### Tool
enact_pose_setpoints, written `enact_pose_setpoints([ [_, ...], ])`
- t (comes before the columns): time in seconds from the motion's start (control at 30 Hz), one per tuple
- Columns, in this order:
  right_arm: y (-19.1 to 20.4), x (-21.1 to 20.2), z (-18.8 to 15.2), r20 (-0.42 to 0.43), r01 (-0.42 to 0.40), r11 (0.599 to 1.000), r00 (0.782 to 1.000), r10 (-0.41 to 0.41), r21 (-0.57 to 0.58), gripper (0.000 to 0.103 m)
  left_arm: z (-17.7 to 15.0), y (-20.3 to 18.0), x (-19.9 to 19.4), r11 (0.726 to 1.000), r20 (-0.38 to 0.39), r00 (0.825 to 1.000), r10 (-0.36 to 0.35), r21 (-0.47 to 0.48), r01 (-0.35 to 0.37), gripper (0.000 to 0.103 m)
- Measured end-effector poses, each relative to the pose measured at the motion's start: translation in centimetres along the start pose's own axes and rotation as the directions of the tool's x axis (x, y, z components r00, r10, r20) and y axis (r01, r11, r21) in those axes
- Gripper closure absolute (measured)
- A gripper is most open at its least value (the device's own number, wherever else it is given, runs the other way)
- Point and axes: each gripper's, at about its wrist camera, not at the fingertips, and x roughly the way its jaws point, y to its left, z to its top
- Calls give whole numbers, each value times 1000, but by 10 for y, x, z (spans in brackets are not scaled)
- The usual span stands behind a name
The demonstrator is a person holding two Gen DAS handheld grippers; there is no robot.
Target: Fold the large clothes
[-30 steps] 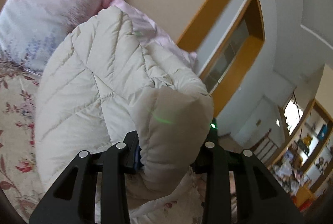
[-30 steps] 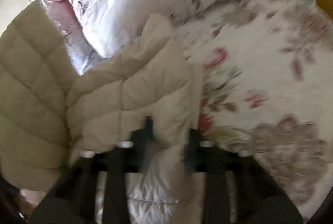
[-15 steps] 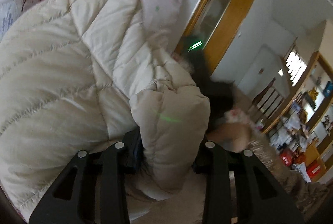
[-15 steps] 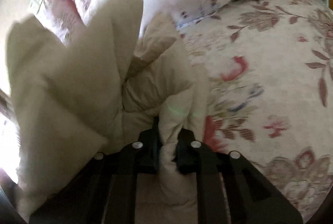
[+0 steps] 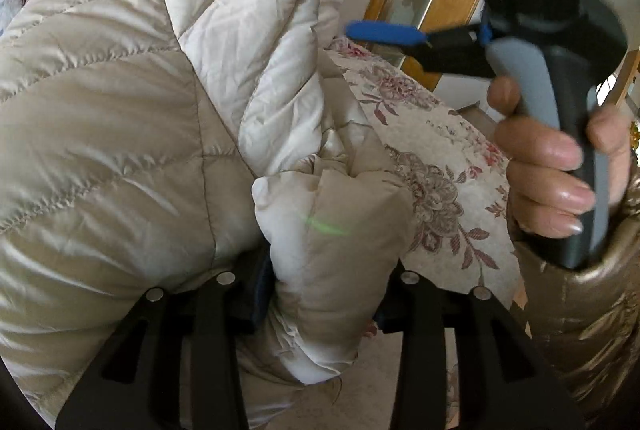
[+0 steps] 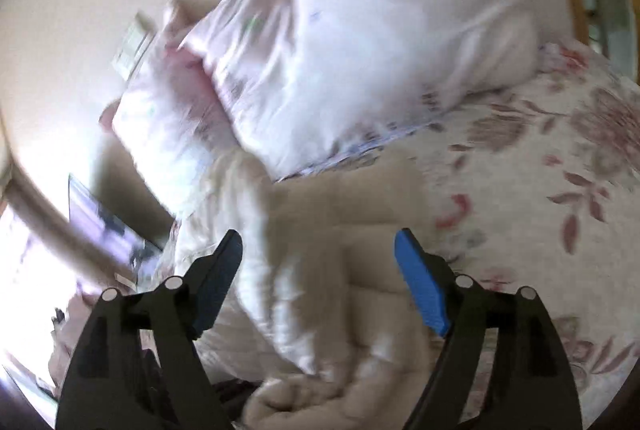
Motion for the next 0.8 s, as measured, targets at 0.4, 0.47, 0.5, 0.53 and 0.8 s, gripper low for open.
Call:
enact_pose_setpoints([
  [0.4,-5,43,-1,-52,44,998,998,-42,34,87,11,-15,0,998,-6,1000,7,59,-6,61],
  [0.47,-15,51,-3,-63,62,996,996,-58,62,87,12,-16,-11,998,-15,999,-40,43,41,57],
  [0.5,-18,53,-4,-66,63,995,996,-59,71,87,14,-15,-25,996,-10,996,-86,33,87,52],
  [0.53,-22,56,-5,-70,68,994,996,-62,80,87,15,-14,-37,993,5,994,-113,34,112,49],
  [0.8,-33,59,-9,-58,60,991,997,-54,116,87,45,41,-128,999,251,968,21,20,-27,32],
])
